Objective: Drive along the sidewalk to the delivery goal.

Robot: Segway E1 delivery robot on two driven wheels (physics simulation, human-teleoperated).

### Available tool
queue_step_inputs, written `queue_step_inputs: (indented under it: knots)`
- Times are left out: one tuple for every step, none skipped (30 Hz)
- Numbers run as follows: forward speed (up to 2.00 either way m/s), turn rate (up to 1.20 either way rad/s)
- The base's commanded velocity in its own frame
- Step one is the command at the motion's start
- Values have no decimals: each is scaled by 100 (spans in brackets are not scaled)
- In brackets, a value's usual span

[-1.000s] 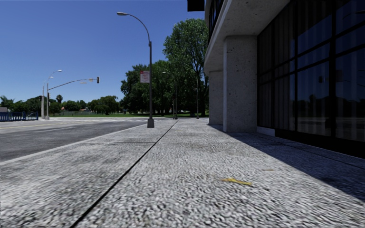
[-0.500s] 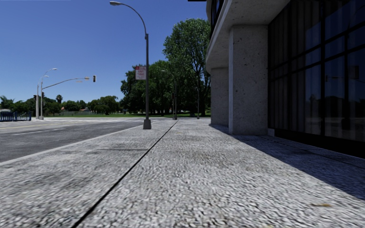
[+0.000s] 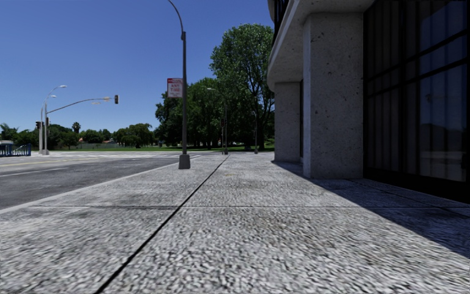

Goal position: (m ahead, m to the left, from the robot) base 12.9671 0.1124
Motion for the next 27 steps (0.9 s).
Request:
queue_step_inputs:
  knots:
    - [191, 0]
    - [191, 0]
    - [191, 0]
    - [192, 0]
    - [192, 0]
    - [192, 0]
    - [192, 0]
    - [192, 0]
    - [192, 0]
    - [192, 0]
    - [192, 0]
    - [192, 0]
    - [191, 0]
    - [191, 0]
    - [191, 0]
    - [191, 0]
    - [191, 0]
    - [191, 0]
    - [191, 0]
    - [192, 0]
    - [194, 0]
    - [194, 0]
    - [194, 0]
    - [194, 0]
    - [194, 0]
    - [194, 0]
    - [194, 0]
